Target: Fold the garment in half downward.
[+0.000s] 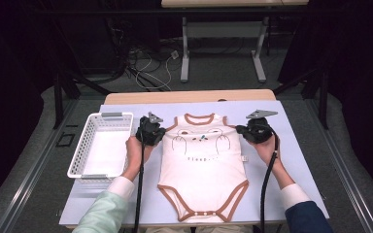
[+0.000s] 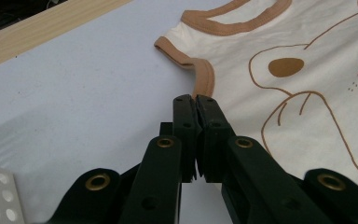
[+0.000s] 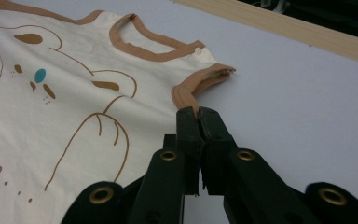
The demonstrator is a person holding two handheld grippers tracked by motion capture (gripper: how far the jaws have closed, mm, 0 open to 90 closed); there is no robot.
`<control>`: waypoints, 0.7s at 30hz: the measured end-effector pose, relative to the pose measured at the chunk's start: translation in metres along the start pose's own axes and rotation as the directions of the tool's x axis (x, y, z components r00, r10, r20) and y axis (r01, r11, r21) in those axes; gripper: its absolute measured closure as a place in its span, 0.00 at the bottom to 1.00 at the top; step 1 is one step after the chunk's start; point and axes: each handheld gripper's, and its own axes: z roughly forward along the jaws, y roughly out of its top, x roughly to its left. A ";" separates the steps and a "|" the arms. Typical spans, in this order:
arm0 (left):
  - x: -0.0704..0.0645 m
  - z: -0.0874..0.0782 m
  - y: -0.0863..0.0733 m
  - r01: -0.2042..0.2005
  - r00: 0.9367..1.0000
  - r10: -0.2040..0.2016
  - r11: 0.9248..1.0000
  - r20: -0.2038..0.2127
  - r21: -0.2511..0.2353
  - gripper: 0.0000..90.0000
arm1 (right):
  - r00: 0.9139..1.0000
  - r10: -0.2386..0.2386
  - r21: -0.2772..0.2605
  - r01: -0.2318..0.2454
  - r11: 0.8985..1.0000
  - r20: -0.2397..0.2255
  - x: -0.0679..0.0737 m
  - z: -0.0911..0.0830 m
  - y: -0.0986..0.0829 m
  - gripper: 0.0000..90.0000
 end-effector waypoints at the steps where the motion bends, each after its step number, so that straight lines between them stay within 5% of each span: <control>1: 0.001 0.001 0.000 0.000 1.000 0.000 1.000 -0.002 -0.001 0.98 | 1.000 -0.003 -0.003 0.003 1.000 0.005 0.000 0.000 0.001 0.97; 21: -0.012 -0.026 -0.013 -0.008 0.999 0.009 1.000 0.043 -0.015 0.97 | 0.998 -0.032 -0.004 0.032 0.999 -0.055 0.014 -0.024 -0.013 0.97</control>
